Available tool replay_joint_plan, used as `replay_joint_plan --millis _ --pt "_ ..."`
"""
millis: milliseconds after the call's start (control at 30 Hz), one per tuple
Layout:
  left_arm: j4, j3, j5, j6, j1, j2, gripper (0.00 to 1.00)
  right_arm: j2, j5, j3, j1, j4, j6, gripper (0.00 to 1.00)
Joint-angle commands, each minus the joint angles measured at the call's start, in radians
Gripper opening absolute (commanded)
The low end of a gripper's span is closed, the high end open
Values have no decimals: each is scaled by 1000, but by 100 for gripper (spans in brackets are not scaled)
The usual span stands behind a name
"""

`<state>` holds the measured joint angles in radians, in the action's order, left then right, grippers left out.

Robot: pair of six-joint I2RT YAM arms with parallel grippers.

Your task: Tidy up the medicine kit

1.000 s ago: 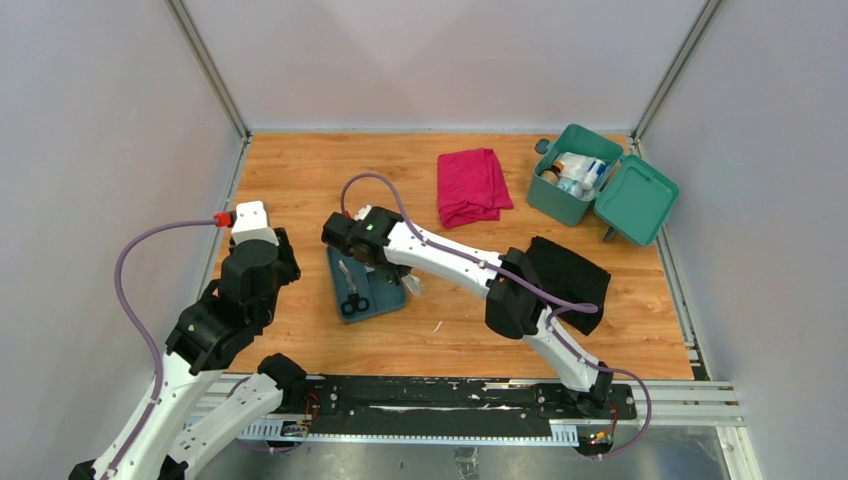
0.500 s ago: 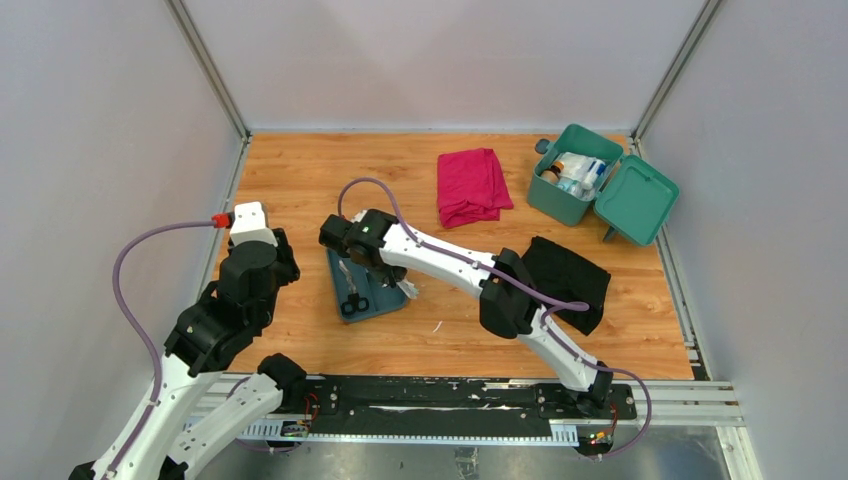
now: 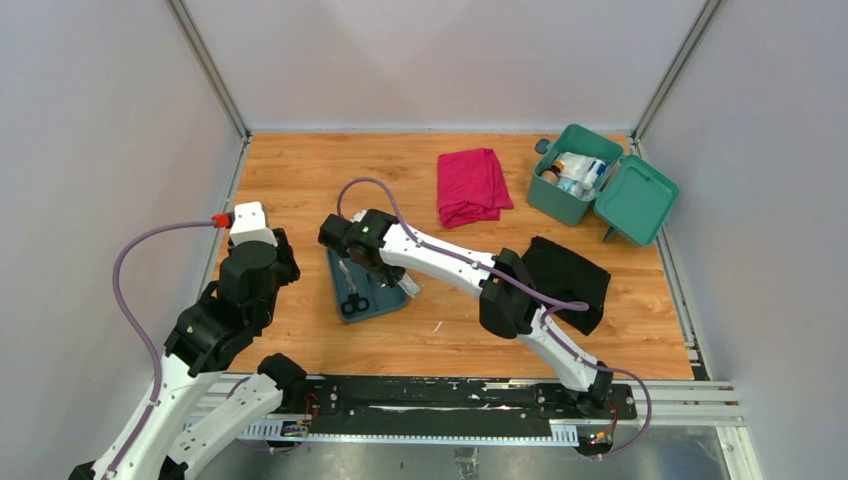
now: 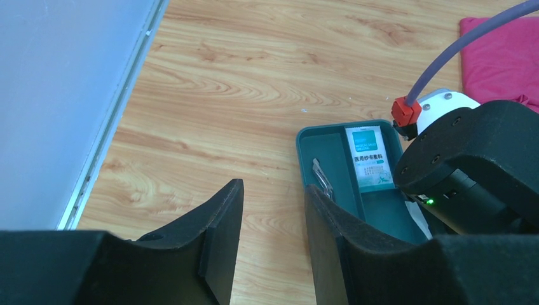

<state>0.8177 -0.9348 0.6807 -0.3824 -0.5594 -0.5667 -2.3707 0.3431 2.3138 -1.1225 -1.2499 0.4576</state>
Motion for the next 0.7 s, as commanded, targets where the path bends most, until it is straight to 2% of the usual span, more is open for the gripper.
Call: replay_joint_plan --millis 0,200,667 --pt "3 10 13 -16 3 -1 46 42 101 -9 21 -43 9 0" --pt "2 11 14 -18 3 0 46 63 155 -33 43 -59 13 0" --pt "0 11 13 -18 3 -4 46 2 80 18 42 -57 23 0"
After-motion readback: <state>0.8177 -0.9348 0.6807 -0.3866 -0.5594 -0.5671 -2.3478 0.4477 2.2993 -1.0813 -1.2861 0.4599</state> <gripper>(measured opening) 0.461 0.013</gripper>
